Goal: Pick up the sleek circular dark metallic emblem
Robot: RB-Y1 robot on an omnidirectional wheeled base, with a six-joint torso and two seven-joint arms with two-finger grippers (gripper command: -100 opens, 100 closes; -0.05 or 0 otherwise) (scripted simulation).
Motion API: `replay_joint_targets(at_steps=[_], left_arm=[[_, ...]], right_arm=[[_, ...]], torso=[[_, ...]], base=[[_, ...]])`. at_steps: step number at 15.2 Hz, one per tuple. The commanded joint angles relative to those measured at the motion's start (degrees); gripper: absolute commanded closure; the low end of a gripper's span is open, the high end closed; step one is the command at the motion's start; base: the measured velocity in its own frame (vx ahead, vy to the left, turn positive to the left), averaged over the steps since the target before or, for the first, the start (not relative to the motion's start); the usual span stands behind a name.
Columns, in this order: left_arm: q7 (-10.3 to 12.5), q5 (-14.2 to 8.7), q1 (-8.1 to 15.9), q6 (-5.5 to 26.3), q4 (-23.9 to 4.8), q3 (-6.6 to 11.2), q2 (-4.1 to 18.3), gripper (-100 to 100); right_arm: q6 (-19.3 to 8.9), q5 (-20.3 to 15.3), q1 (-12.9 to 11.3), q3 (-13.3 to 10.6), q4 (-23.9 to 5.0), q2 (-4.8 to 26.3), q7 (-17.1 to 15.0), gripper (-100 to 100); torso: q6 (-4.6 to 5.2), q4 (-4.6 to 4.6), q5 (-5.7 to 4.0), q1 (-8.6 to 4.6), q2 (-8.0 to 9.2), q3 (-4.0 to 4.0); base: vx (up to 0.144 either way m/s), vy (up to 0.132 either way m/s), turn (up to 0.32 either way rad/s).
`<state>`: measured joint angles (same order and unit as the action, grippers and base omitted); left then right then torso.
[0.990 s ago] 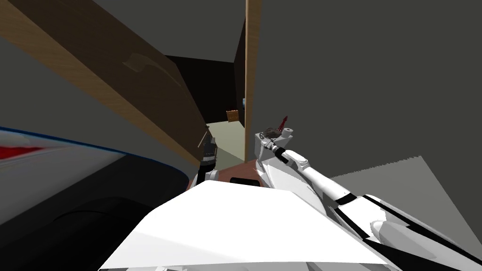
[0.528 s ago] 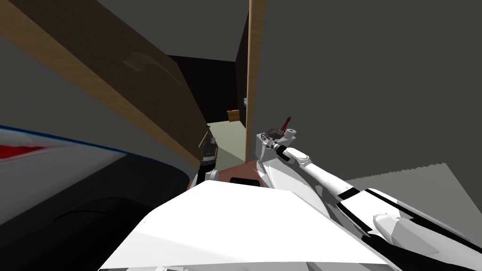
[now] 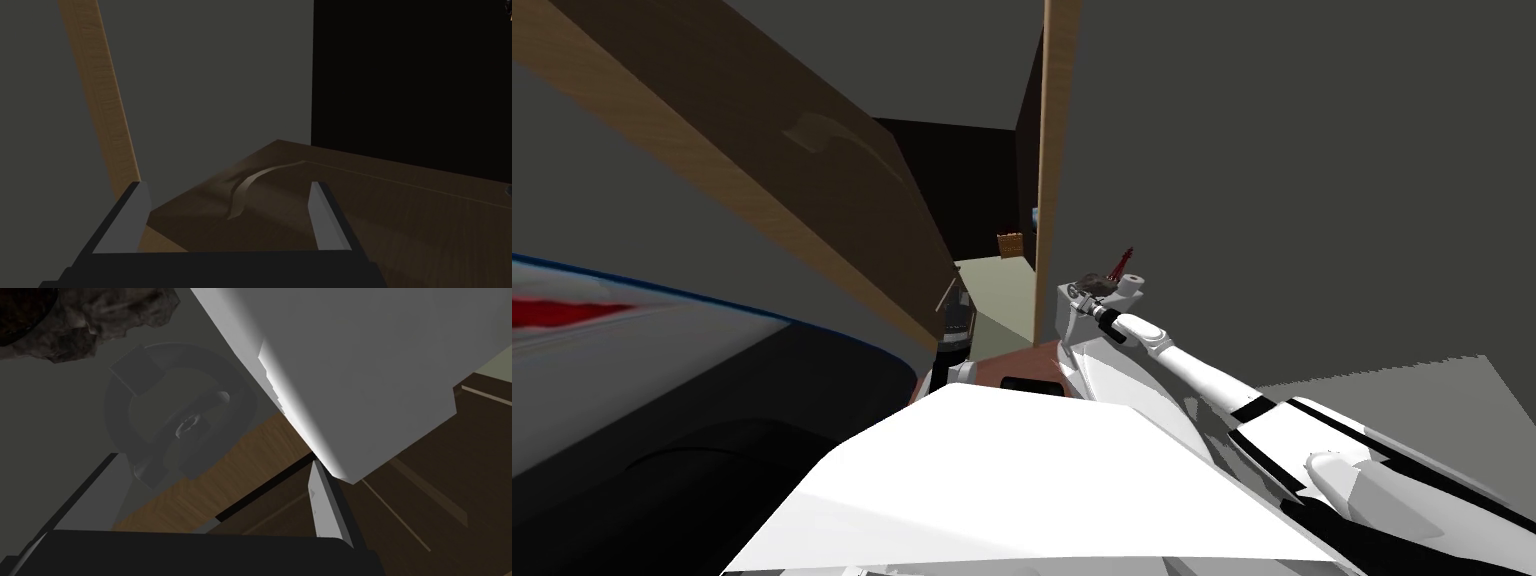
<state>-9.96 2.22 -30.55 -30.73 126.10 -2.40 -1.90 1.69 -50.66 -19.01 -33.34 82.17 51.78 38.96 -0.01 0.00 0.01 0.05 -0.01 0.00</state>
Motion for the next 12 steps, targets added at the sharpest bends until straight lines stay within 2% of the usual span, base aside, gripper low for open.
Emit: replay_joint_targets(at_steps=[1, 3, 4, 5, 7, 9, 11, 12], left_arm=[[0.00, 0.00, 0.00, 0.00, 0.00, 0.00, 0.00, 0], [0.00, 0.00, 0.00, 0.00, 0.00, 0.00, 0.00, 0], [0.00, 0.00, 0.00, 0.00, 0.00, 0.00, 0.00, 0], [0.00, 0.00, 0.00, 0.00, 0.00, 0.00, 0.00, 0], [0.00, 0.00, 0.00, 0.00, 0.00, 0.00, 0.00, 0], [0.00, 0.00, 0.00, 0.00, 0.00, 0.00, 0.00, 0], [0.00, 0.00, 0.00, 0.00, 0.00, 0.00, 0.00, 0], [0.00, 0.00, 0.00, 0.00, 0.00, 0.00, 0.00, 0]], right_arm=[[-1.16, -2.86, -0.46, -0.92, -0.01, 0.36, -2.86, -100], [-1.16, -3.96, -0.46, -0.92, -0.01, 0.36, -5.28, -100], [-1.16, -3.96, -0.46, -0.92, -0.01, 0.36, -5.37, -100], [-2.17, -6.51, -0.86, -1.73, 0.01, 0.67, -7.40, -100], [-2.17, -7.29, -0.86, -1.73, 0.01, 0.67, -9.33, -100], [-3.19, -10.62, -1.25, -2.54, 0.03, 0.98, -11.91, -100], [-3.19, -10.62, -1.25, -2.54, 0.03, 0.98, -13.30, -100], [-4.20, -13.19, -1.64, -3.35, 0.05, 1.29, -15.26, -100]], torso=[[0.00, 0.00, 0.00, 0.00, 0.00, 0.00], [-0.01, 0.00, 0.00, -0.01, 0.00, 0.00], [0.00, 0.00, 0.00, -0.01, 0.00, 0.00], [0.01, 0.00, 0.00, 0.00, 0.00, 0.00], [-0.01, 0.00, 0.00, 0.00, 0.00, 0.00], [-0.01, 0.00, 0.00, -0.01, 0.00, 0.00], [0.00, 0.00, 0.00, -0.01, 0.00, 0.00], [0.01, 0.00, 0.00, 0.00, 0.00, 0.00]], base=[[-0.004, -0.013, 0.042], [-0.005, -0.015, 0.040], [-0.003, -0.007, 0.000], [-0.005, -0.008, 0.047], [-0.005, -0.012, 0.040], [-0.005, -0.017, 0.052], [-0.003, -0.011, 0.012], [-0.005, -0.009, 0.045]])
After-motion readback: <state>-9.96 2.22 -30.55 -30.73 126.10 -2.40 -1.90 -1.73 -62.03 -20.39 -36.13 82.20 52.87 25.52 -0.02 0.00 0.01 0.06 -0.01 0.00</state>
